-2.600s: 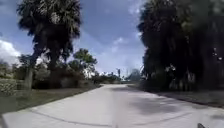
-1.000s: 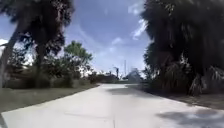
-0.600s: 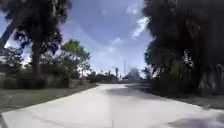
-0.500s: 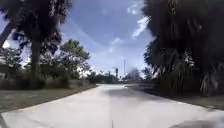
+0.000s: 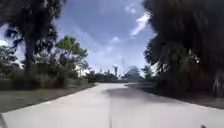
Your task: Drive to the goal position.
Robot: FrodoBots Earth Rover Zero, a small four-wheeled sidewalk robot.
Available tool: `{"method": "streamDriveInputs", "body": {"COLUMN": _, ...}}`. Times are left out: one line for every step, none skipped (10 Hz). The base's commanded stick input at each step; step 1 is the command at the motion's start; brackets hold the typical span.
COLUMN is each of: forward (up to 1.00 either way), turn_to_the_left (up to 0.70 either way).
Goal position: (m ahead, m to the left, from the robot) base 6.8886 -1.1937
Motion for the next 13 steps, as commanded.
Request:
{"method": "streamDriveInputs", "body": {"forward": 0.85, "turn_to_the_left": 0.04}}
{"method": "streamDriveInputs", "body": {"forward": 0.85, "turn_to_the_left": 0.04}}
{"method": "streamDriveInputs", "body": {"forward": 0.85, "turn_to_the_left": 0.04}}
{"method": "streamDriveInputs", "body": {"forward": 0.85, "turn_to_the_left": 0.04}}
{"method": "streamDriveInputs", "body": {"forward": 0.85, "turn_to_the_left": 0.04}}
{"method": "streamDriveInputs", "body": {"forward": 0.85, "turn_to_the_left": 0.04}}
{"method": "streamDriveInputs", "body": {"forward": 0.85, "turn_to_the_left": 0.04}}
{"method": "streamDriveInputs", "body": {"forward": 0.85, "turn_to_the_left": 0.04}}
{"method": "streamDriveInputs", "body": {"forward": 0.85, "turn_to_the_left": 0.04}}
{"method": "streamDriveInputs", "body": {"forward": 0.85, "turn_to_the_left": 0.04}}
{"method": "streamDriveInputs", "body": {"forward": 0.85, "turn_to_the_left": 0.04}}
{"method": "streamDriveInputs", "body": {"forward": 0.85, "turn_to_the_left": 0.04}}
{"method": "streamDriveInputs", "body": {"forward": 0.85, "turn_to_the_left": 0.04}}
